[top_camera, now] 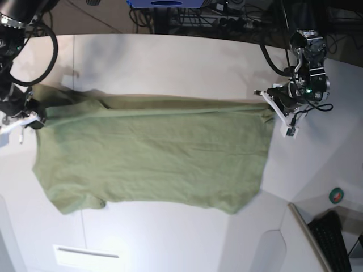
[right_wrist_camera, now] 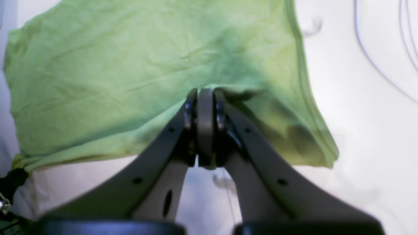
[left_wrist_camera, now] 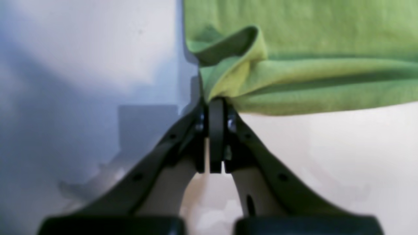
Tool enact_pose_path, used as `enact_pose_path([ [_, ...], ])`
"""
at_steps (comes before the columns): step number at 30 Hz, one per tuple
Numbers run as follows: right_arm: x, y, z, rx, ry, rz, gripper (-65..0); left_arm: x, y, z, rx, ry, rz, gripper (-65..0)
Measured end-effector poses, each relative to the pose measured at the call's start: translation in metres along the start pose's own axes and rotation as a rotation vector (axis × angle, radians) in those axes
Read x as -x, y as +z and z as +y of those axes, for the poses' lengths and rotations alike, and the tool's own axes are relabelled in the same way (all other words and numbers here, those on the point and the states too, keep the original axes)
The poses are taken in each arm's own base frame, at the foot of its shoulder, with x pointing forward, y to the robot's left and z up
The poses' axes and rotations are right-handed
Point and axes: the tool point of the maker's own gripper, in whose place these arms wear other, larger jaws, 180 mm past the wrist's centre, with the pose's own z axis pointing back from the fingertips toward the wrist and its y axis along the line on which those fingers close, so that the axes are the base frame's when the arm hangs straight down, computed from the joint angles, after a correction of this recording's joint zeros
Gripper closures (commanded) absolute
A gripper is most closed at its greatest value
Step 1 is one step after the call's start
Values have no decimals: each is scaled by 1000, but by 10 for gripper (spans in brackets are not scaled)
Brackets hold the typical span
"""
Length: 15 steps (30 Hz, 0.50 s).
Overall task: Layout the t-shirt on the table in an organized manner, then fold the t-shirt properly
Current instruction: 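Pull the shirt's shoulder corners apart with both grippers to smooth it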
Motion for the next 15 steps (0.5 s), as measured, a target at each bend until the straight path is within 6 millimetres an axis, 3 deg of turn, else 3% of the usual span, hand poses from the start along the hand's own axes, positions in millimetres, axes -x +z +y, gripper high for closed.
enact_pose_path([
  [10,-16,-24,5,-26,-49,10,0,-14,-12,-3,19,39,-6,0],
  [13,-18,-32,3,40,38,42,0,-22,-13,-4,22,42,-16,0],
  [15,-21,-39,13,46,86,52,0,-23,-13,-6,25,44,-18,0],
])
